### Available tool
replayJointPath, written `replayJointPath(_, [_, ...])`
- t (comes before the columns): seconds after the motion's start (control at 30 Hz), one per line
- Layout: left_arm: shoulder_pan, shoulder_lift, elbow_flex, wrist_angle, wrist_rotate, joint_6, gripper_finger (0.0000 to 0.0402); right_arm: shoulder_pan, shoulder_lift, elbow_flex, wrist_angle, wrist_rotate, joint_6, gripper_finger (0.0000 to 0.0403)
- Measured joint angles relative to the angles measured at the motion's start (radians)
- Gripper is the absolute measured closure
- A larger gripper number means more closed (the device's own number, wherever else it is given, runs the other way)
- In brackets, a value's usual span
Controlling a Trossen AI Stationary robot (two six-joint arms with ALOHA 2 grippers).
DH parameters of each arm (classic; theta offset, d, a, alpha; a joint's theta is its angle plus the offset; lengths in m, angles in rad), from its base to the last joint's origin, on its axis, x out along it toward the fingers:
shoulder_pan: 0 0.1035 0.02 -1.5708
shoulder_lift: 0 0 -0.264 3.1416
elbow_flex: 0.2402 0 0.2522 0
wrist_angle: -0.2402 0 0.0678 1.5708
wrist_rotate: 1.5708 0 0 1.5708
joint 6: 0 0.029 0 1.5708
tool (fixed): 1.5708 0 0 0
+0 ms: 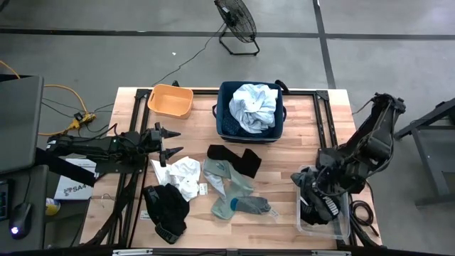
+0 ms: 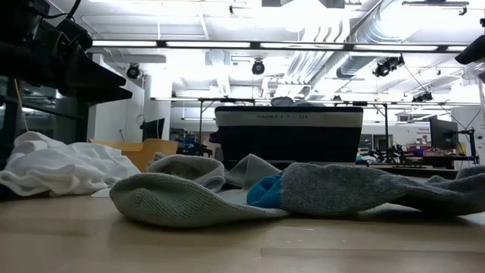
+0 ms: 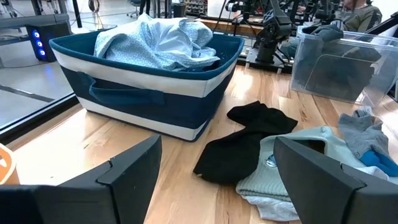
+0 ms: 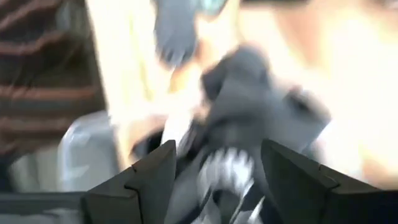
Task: Pick & Place Cloths
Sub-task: Put the gray boxer shorts into the transparent bin
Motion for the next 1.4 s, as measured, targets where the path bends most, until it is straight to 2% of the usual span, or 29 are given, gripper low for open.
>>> replayJointPath(0.13, [0.000, 0.000, 0.000, 0.000, 0.000, 0.000, 0.0096, 0.000, 0.018, 0.000, -0.010, 0.207, -0.056, 0.0176])
replayJointPath(0.23, [0.000, 0.000, 0.000, 0.000, 0.000, 0.000, 0.0096, -0.001, 0.047, 0.000, 0.007, 0.305, -0.114, 0.0176])
replayJointPath(0.7, [0.000, 0.000, 0.000, 0.000, 0.000, 0.000, 0.0096, -0.004, 0.258, 0.000, 0.005, 0.245, -0.254, 0.0176])
replayJointPath(0.8, [0.000, 0.000, 0.000, 0.000, 0.000, 0.000, 0.0096, -0.018, 0.274, 0.000, -0.005, 0.193, -0.254, 0.0181])
replayJointPath(0.9, [0.000, 0.000, 0.000, 0.000, 0.000, 0.000, 0.0096, -0.031, 0.275, 0.000, -0.005, 0.130, -0.252, 0.0207])
replayJointPath(1.0, [0.000, 0.000, 0.000, 0.000, 0.000, 0.000, 0.0096, -0.042, 0.275, 0.000, -0.006, 0.065, -0.254, 0.0257])
replayJointPath(1.1, [0.000, 0.000, 0.000, 0.000, 0.000, 0.000, 0.0096, -0.042, 0.275, 0.000, -0.011, -0.002, -0.254, 0.0324])
replayJointPath(1.2, [0.000, 0.000, 0.000, 0.000, 0.000, 0.000, 0.0096, -0.042, 0.275, 0.000, -0.010, -0.118, -0.234, 0.0387])
replayJointPath(1.33, [0.000, 0.000, 0.000, 0.000, 0.000, 0.000, 0.0096, -0.042, 0.275, 0.000, -0.031, -0.289, -0.093, 0.0397])
replayJointPath(1.4, [0.000, 0.000, 0.000, 0.000, 0.000, 0.000, 0.0096, -0.040, 0.275, 0.000, -0.030, -0.316, -0.047, 0.0397])
